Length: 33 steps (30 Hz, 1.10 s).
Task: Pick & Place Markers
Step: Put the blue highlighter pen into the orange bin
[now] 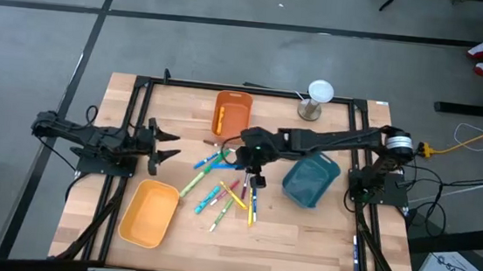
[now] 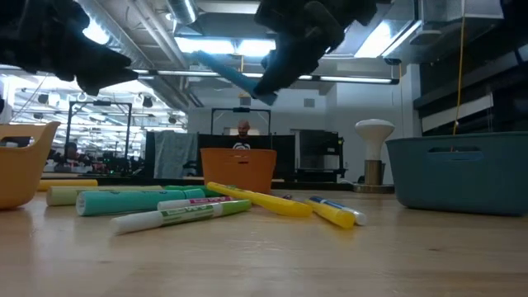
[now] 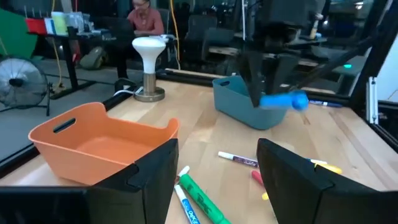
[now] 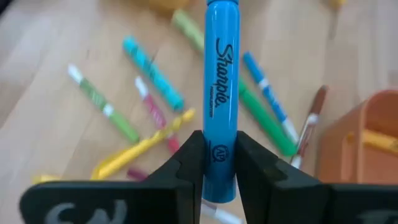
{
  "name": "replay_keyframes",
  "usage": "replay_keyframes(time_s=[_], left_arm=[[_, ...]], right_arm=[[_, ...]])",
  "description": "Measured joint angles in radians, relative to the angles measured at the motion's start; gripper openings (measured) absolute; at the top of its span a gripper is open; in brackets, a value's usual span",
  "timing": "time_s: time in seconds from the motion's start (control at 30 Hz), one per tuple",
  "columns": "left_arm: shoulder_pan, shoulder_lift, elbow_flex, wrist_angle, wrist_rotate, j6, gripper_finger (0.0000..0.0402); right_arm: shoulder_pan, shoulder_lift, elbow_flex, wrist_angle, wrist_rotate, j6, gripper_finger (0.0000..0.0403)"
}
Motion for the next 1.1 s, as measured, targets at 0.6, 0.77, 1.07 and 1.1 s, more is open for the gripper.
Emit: replay_keyframes(time_s=[0.6,0.77,1.07,1.1], left_arm=[[0.020,-0.067,-0.051,0.003,0.414,0.118,0.0214],[0.061,-0.067,-0.051,-0.001,0.471,0.135,0.0214],[0.165,-0.067,-0.051,-0.003,0.467,0.140,0.0214],[0.178,-0.067,-0.051,-0.003,0.467,0.140,0.0214]], right_arm=[[0.000,-0.046,-0.142,0.518,0.259,0.259,0.0068],[0.000,-0.046,-0.142,0.527,0.313,0.305,0.0070],[-0.011,-0.045,-0.142,0.552,0.342,0.362,0.0069],[-0.016,-0.045,-0.142,0.557,0.342,0.375,0.0069]])
